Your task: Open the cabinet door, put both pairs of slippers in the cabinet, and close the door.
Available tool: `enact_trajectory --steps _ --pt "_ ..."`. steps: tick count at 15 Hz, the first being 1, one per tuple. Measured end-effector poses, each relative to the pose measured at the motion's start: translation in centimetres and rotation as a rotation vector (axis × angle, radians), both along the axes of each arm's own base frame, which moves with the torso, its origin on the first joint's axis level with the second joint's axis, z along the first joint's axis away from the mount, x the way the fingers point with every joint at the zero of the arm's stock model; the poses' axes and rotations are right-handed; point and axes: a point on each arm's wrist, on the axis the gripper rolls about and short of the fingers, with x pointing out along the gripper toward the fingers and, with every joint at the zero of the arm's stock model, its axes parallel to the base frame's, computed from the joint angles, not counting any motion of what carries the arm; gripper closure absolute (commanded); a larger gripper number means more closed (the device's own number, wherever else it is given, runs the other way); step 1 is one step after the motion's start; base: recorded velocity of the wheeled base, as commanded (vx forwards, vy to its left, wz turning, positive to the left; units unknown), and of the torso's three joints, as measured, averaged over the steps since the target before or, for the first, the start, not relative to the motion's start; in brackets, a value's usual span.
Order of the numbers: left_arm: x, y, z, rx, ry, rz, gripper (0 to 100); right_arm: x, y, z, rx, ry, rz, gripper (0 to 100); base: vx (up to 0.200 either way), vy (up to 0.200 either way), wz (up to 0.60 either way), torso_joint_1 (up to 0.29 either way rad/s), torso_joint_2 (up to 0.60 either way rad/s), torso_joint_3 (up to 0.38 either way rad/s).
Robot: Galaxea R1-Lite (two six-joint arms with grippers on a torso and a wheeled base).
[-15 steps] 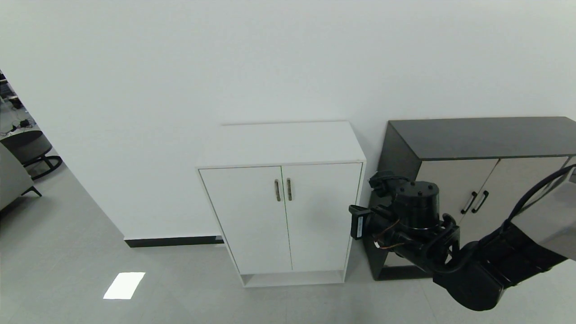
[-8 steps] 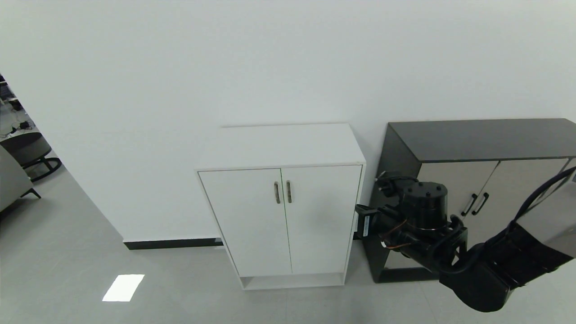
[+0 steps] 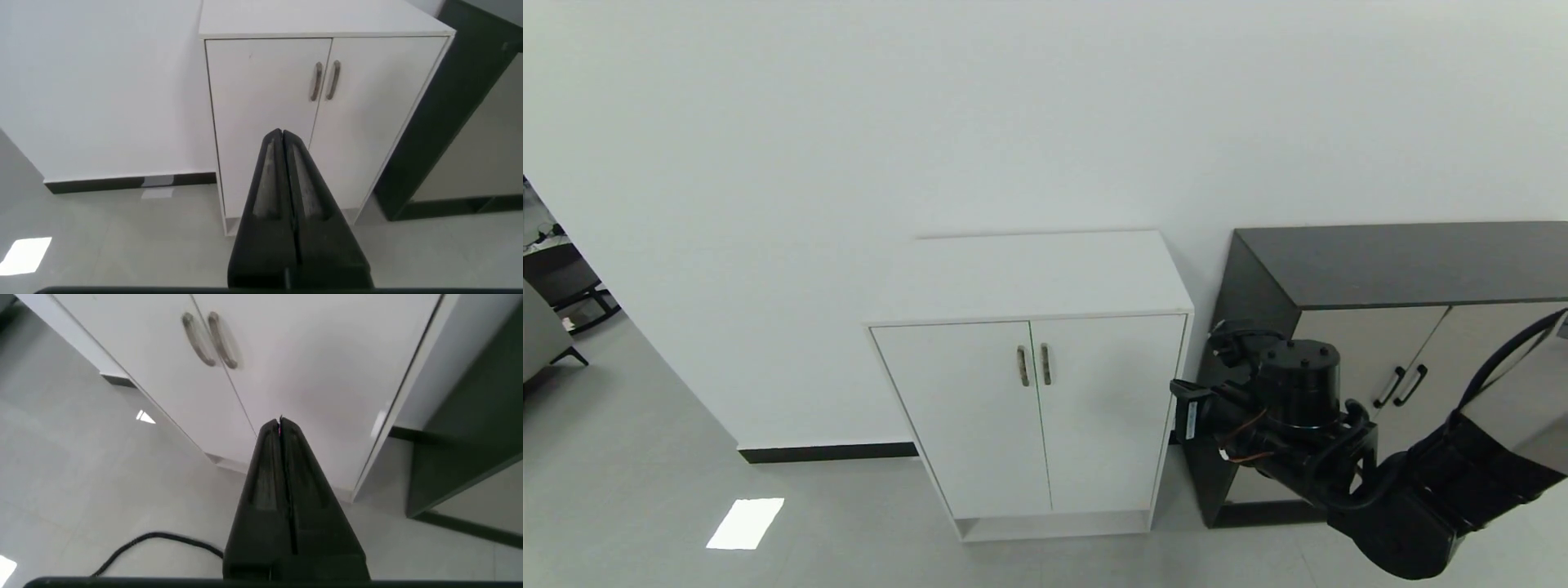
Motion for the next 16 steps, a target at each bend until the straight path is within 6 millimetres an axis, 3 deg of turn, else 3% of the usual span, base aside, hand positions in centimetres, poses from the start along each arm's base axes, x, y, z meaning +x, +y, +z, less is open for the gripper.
enact_trajectory --steps 4,9,13,16 --pt "0.0 0.0 0.0 -0.001 0.0 0.001 100 -2.1 -2.1 0.6 -0.042 0.004 -0.007 100 0.0 0.0 0.0 0.0 0.0 0.0" --pt "0.0 0.0 0.0 0.001 0.0 0.001 100 -6.3 -8.6 -0.5 -0.191 0.075 -0.094 100 0.0 0.0 0.0 0.0 0.0 0.0" --pt "0.0 0.0 0.0 0.005 0.0 0.0 100 -10.8 -14.3 -0.5 -0.328 0.074 -0.197 100 0.0 0.0 0.0 0.0 0.0 0.0" --pt "0.0 0.0 0.0 0.003 0.0 0.002 100 -14.8 -16.6 -0.9 -0.402 0.156 -0.222 100 0.0 0.0 0.0 0.0 0.0 0.0"
